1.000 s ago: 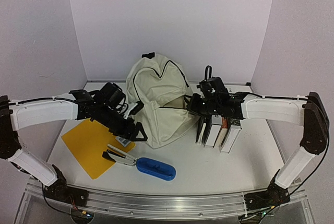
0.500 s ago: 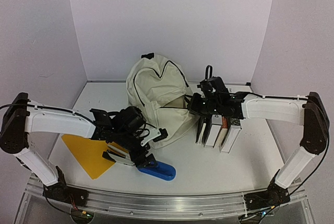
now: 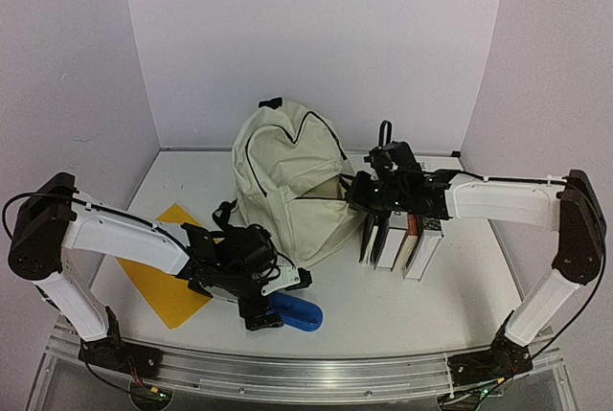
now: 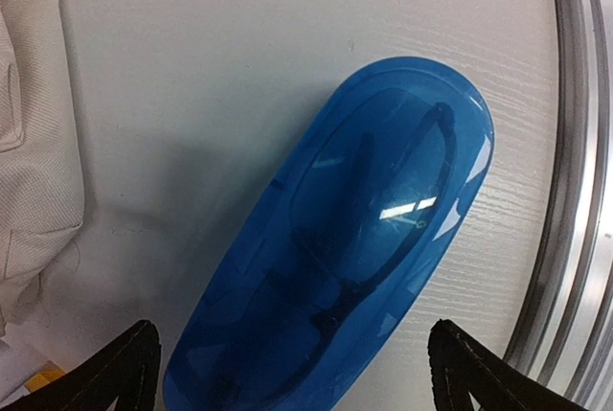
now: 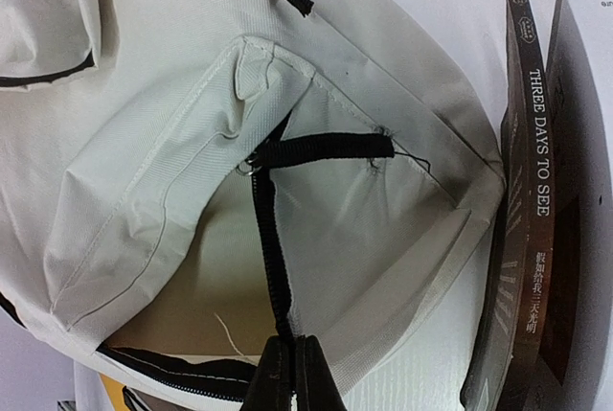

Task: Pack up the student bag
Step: Pick up the personal item from the center of the board.

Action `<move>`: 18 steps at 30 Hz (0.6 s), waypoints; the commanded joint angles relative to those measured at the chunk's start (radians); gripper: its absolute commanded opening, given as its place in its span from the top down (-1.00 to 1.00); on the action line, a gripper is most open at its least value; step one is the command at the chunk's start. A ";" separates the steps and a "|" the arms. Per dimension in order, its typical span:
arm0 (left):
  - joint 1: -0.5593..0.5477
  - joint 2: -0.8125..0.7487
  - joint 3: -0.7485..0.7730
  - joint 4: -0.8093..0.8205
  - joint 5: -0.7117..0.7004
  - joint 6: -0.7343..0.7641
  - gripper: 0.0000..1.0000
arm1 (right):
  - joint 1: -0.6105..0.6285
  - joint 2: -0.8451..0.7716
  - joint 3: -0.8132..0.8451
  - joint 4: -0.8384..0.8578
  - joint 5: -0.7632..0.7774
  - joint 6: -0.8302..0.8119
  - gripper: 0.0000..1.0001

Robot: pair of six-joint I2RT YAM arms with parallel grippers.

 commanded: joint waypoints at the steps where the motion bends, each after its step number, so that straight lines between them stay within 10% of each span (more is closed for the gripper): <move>1: -0.011 0.018 -0.008 0.048 -0.055 0.038 -0.95 | -0.011 -0.041 -0.016 0.011 0.003 -0.010 1.00; 9: -0.012 0.051 0.007 0.063 -0.113 -0.052 -0.36 | -0.014 -0.036 -0.019 0.022 -0.007 -0.005 1.00; 18: -0.011 0.104 0.097 0.013 -0.198 -0.343 -0.29 | -0.016 -0.031 -0.017 0.022 -0.016 -0.001 1.00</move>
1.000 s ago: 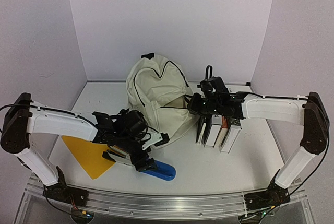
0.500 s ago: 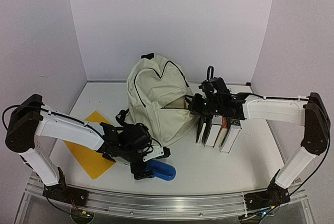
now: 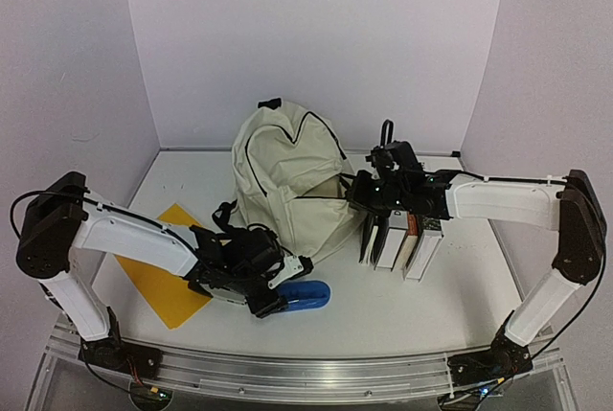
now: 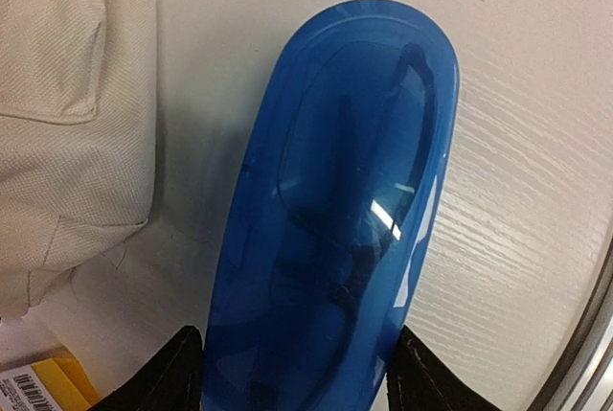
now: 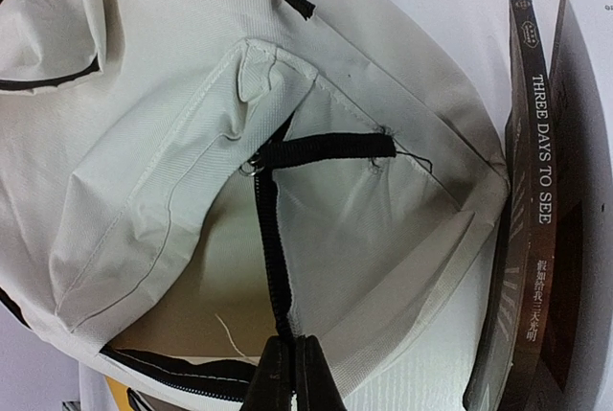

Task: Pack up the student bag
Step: Pick up the personal item from the center of the board.

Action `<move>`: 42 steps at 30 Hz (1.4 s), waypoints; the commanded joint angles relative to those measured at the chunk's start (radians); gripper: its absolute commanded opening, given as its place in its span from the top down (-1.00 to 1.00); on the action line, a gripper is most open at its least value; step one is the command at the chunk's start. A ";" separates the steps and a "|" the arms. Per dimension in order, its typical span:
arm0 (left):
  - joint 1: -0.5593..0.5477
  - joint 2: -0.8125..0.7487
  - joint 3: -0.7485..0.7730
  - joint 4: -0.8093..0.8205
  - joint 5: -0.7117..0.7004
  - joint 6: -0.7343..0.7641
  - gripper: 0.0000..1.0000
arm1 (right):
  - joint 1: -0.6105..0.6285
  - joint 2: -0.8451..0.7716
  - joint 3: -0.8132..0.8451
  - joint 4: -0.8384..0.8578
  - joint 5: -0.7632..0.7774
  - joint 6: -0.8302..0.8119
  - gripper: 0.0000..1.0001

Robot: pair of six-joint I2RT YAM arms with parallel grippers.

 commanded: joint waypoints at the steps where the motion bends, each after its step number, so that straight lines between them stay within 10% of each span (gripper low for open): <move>1: 0.000 0.065 0.095 -0.069 -0.050 -0.195 -0.32 | -0.006 -0.027 -0.007 0.000 -0.001 -0.001 1.00; 9: -0.001 0.102 0.101 -0.068 -0.036 -0.240 -0.47 | -0.006 -0.022 -0.002 0.002 -0.014 -0.003 1.00; 15: 0.000 0.067 0.089 -0.073 -0.023 -0.238 0.00 | -0.006 -0.028 -0.006 0.005 -0.011 0.002 1.00; 23: 0.000 -0.132 0.081 -0.133 -0.018 -0.266 0.05 | -0.006 -0.039 -0.006 0.010 -0.010 -0.008 1.00; 42: 0.250 0.032 0.720 -0.483 -0.063 0.011 0.02 | -0.006 -0.051 -0.008 0.038 -0.041 -0.032 1.00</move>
